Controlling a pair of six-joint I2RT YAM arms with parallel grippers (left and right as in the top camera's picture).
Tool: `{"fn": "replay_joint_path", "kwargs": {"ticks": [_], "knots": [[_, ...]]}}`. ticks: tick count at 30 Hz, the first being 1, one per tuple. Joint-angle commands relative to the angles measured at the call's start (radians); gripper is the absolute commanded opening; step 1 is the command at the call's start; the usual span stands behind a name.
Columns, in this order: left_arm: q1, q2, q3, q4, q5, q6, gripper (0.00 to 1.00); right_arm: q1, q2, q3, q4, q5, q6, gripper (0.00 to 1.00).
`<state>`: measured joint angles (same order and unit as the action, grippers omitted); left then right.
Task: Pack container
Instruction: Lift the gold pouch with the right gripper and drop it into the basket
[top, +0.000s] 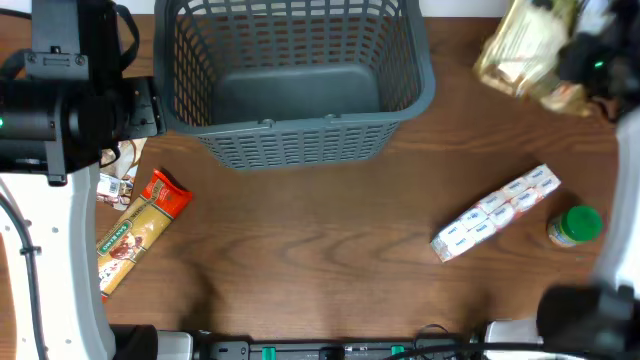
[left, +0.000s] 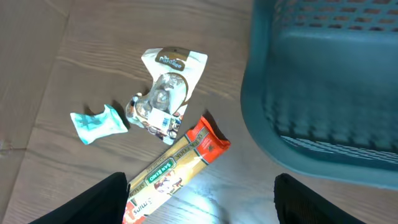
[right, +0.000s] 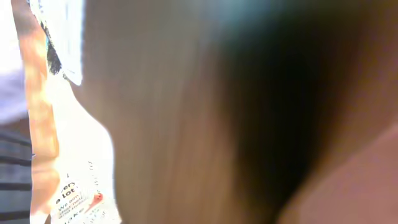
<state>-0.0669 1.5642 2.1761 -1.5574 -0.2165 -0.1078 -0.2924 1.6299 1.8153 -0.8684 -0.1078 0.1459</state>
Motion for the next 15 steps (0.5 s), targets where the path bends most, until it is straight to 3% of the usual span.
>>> {"fn": "replay_joint_path", "kwargs": {"ticks": [1, 7, 15], "knots": [[0.005, -0.003, 0.007, -0.006, -0.002, -0.002, 0.74, 0.074, -0.128, 0.037, 0.104, -0.033, -0.014, 0.01], [0.005, -0.003, 0.007, -0.006, -0.002, -0.002, 0.74, 0.263, -0.179, 0.05, 0.192, -0.222, -0.315, 0.01], [0.005, -0.003, 0.007, -0.014, -0.002, -0.002, 0.74, 0.538, -0.111, 0.051, 0.3, -0.115, -0.552, 0.01]]}}
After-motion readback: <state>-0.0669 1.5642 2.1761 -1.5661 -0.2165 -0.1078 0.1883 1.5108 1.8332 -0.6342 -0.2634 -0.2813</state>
